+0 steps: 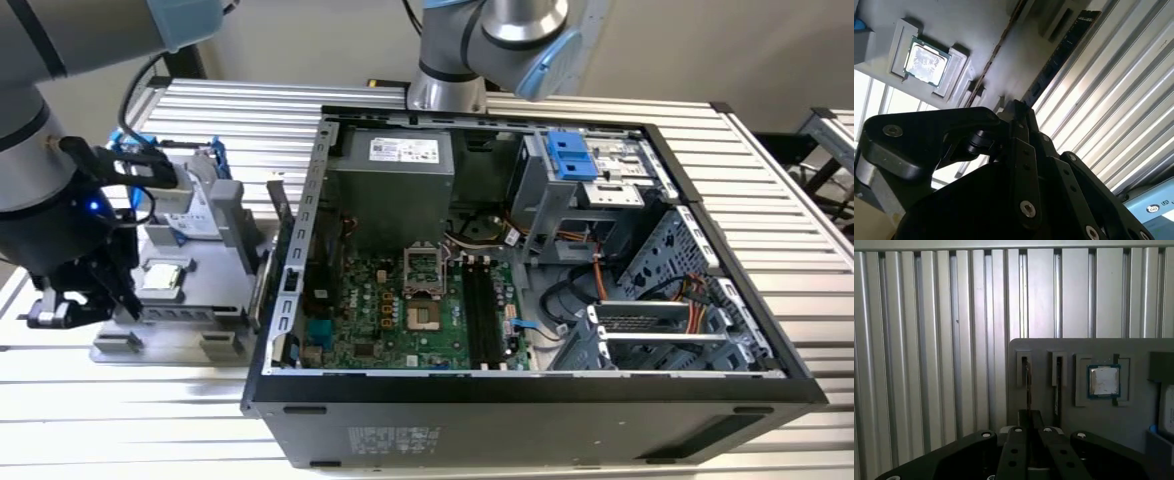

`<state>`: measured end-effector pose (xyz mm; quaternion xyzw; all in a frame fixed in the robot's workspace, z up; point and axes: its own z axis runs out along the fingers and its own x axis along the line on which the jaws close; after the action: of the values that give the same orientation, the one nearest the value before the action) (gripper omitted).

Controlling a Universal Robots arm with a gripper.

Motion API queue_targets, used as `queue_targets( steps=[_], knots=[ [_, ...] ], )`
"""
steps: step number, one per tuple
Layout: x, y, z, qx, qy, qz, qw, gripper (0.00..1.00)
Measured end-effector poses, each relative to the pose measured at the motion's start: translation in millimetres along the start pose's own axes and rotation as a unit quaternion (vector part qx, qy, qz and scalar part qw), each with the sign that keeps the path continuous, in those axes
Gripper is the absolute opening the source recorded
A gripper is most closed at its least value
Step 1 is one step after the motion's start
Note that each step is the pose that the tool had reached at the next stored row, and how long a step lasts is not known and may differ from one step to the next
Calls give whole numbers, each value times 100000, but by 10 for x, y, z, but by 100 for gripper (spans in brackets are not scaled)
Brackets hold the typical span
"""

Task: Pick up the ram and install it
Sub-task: 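Pick up the ram and move it above insertion slot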

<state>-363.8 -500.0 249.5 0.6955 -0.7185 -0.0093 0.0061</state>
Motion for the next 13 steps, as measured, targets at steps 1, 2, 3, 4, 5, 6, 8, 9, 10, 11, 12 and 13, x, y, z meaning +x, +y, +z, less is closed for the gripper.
queue_targets(
  steps=[1, 2, 3, 4, 5, 6, 8, 9, 10, 11, 12, 13],
  knots=[
    [0, 1, -17, -5, 5, 9, 100000, 0],
    [0, 1, -32, -6, 7, 17, 100000, 0],
    [0, 1, -44, -2, 5, 21, 100000, 0],
    [0, 1, -58, -3, 5, 24, 100000, 0],
    [0, 2, -71, -3, 5, 28, 100000, 0],
    [0, 2, -85, -2, 4, 29, 100000, 0],
    [0, 3, -118, -4, 4, 29, 100000, 0],
    [0, 3, -133, -1, 3, 31, 100000, 0],
    [-1, 3, -147, 0, 2, 30, 100000, 0],
    [-1, 4, -160, -4, 4, 28, 100000, 0],
    [-1, 4, -174, -5, 9, 31, 100000, 0],
    [-1, 4, -186, -2, 4, 31, 100000, 0]
  ],
)
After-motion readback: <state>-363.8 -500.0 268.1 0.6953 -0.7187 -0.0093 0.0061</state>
